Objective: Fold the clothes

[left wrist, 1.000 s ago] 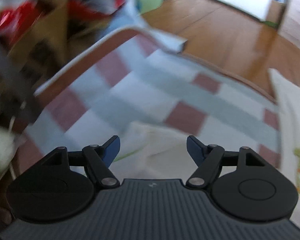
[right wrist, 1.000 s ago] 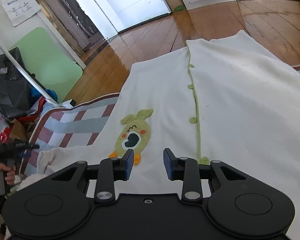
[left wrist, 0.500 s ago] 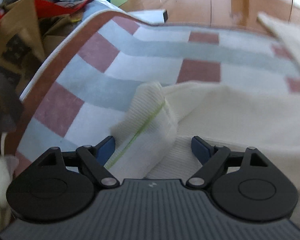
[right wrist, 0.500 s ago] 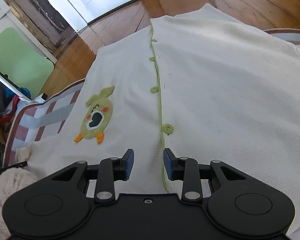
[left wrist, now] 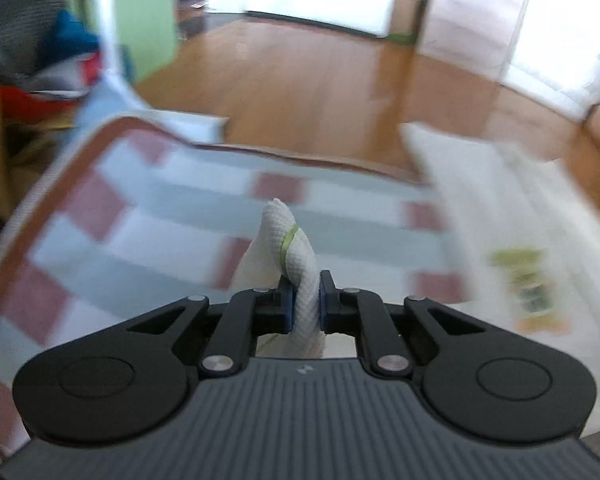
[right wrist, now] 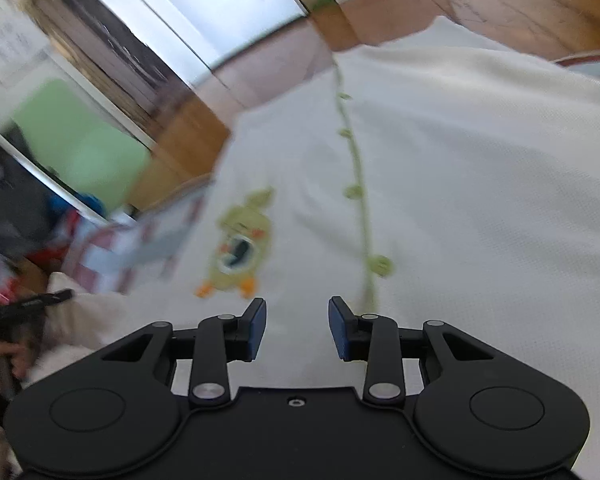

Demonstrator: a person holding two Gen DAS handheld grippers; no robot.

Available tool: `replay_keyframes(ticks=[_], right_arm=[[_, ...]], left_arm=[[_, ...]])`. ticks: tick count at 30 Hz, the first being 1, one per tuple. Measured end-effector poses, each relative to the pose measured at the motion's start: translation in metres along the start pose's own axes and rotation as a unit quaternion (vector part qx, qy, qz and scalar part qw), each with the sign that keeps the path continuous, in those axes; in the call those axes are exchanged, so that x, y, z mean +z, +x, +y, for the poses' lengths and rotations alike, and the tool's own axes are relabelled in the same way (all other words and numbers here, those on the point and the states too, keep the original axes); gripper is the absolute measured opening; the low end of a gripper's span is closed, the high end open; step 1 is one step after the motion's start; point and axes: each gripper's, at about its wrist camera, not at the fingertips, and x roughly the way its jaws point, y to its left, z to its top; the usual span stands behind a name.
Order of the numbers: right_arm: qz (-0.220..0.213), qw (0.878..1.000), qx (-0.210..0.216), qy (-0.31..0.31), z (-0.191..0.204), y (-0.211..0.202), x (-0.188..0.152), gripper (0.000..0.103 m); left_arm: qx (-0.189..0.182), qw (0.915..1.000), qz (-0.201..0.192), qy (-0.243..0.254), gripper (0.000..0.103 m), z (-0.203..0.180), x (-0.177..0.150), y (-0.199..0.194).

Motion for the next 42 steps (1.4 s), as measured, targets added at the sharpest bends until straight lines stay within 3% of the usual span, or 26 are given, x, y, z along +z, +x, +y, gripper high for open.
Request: replay_keyframes(ticks=[3, 5, 7, 8, 9, 10, 11, 14, 17, 19, 22, 25, 27, 29, 33, 34, 35, 36, 39, 42], right_arm=[[0.002, 1.0, 0.017, 0.007, 0.004, 0.004, 0.001, 0.04], [0.004, 1.0, 0.012, -0.009, 0.011, 0.005, 0.001, 0.04], [0.003, 1.0, 0.019, -0.016, 0.015, 0.002, 0.001, 0.04], [0.0, 1.0, 0.022, -0.016, 0.016, 0.0, 0.001, 0.04], [-0.003, 1.0, 0.025, -0.016, 0.016, -0.002, 0.001, 0.04], [-0.007, 1.0, 0.023, -0.014, 0.014, -0.003, 0.002, 0.04], [-0.009, 1.0, 0.018, -0.008, 0.012, -0.003, 0.002, 0.04], [-0.008, 1.0, 0.003, -0.003, 0.007, -0.006, 0.001, 0.04], [-0.01, 1.0, -0.009, -0.002, 0.0, -0.013, -0.002, 0.04], [-0.01, 1.0, -0.011, 0.013, -0.009, -0.015, -0.004, 0.04], [0.0, 0.999, -0.019, 0.05, -0.023, -0.01, -0.006, 0.042], [0.005, 0.995, 0.0, 0.104, -0.035, -0.009, -0.007, 0.044], [0.004, 0.99, 0.015, 0.143, -0.042, -0.009, -0.008, 0.056], [-0.004, 0.982, 0.019, 0.188, -0.049, -0.01, -0.005, 0.065], [0.003, 0.964, -0.015, 0.264, -0.063, -0.002, 0.004, 0.067], [0.014, 0.966, -0.028, 0.258, -0.064, 0.006, 0.006, 0.062], [0.026, 0.971, -0.041, 0.232, -0.06, 0.014, 0.011, 0.022], [0.039, 0.979, -0.054, 0.191, -0.052, 0.022, 0.018, 0.012], [0.014, 0.997, -0.036, 0.061, -0.014, 0.009, 0.045, 0.011], [-0.029, 0.997, -0.003, -0.07, 0.026, -0.015, 0.074, 0.011]], left_arm=[[-0.11, 0.993, 0.005, -0.044, 0.011, -0.054, 0.012, 0.001], [-0.2, 0.9772, 0.015, -0.071, 0.011, -0.095, 0.026, 0.003], [-0.3, 0.9498, 0.043, -0.078, 0.012, -0.142, 0.034, 0.01], [-0.354, 0.9301, 0.066, -0.07, 0.016, -0.166, 0.036, 0.018], [-0.408, 0.9068, 0.088, -0.062, 0.03, -0.191, 0.039, 0.027], [-0.44, 0.89, 0.104, -0.054, 0.039, -0.212, 0.037, 0.037], [-0.44, 0.889, 0.117, -0.051, 0.057, -0.228, 0.032, 0.049], [-0.367, 0.9204, 0.136, -0.008, 0.061, -0.257, 0.011, 0.08], [-0.266, 0.9552, 0.107, 0.072, 0.061, -0.258, -0.015, 0.091], [-0.203, 0.9669, 0.109, 0.109, 0.061, -0.248, -0.032, 0.099], [-0.151, 0.9709, 0.152, 0.107, 0.059, -0.23, -0.045, 0.112], [-0.106, 0.9752, 0.159, 0.111, 0.06, -0.213, -0.039, 0.116], [-0.079, 0.9767, 0.163, 0.115, 0.061, -0.206, -0.029, 0.122], [-0.077, 0.9754, 0.167, 0.122, 0.061, -0.201, -0.019, 0.129], [-0.085, 0.9733, 0.175, 0.122, 0.062, -0.193, -0.006, 0.145], [-0.087, 0.9743, 0.173, 0.115, 0.062, -0.191, -0.009, 0.148], [-0.09, 0.9757, 0.168, 0.109, 0.062, -0.189, -0.014, 0.151], [-0.086, 0.977, 0.164, 0.106, 0.062, -0.187, -0.019, 0.151], [-0.079, 0.9758, 0.169, 0.115, 0.058, -0.185, -0.032, 0.148], [-0.083, 0.9765, 0.159, 0.119, 0.058, -0.183, -0.027, 0.142]])
